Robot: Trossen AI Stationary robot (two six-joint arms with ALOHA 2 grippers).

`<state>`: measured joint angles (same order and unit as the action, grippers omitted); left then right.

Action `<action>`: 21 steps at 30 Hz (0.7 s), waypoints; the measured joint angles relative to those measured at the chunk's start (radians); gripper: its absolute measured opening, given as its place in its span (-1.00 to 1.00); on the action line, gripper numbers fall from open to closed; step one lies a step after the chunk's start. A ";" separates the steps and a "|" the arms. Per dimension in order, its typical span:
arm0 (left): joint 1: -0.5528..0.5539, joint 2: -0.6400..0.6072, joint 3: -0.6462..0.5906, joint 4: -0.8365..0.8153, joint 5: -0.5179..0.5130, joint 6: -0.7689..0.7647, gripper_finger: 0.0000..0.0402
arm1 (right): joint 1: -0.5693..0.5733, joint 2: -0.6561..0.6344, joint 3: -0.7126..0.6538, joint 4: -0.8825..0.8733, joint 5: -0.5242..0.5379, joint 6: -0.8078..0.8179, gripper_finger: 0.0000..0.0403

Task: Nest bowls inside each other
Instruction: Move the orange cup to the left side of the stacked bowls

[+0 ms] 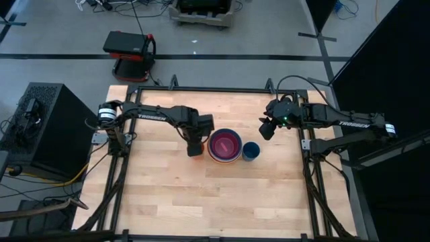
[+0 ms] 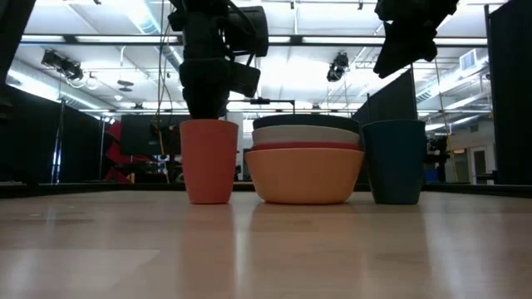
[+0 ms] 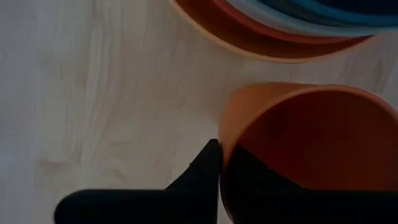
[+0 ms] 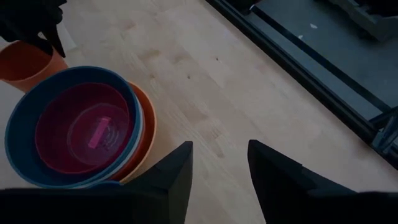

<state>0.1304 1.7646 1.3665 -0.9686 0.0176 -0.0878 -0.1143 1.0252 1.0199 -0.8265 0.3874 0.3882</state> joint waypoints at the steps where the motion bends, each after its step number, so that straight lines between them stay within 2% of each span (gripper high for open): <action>1: 0.000 0.001 0.000 0.003 -0.002 0.000 -1.00 | 0.000 0.000 0.000 0.000 0.000 0.000 -0.24; 15: 0.001 0.006 0.000 0.035 -0.016 0.000 -1.00 | 0.000 0.000 0.000 0.000 0.000 0.000 -0.20; 21: 0.001 0.006 -0.001 0.035 -0.015 -0.002 -0.89 | 0.000 0.000 0.000 0.000 0.000 -0.002 -0.21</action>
<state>0.1310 1.7702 1.3659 -0.9341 0.0026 -0.0893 -0.1144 1.0252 1.0199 -0.8266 0.3874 0.3858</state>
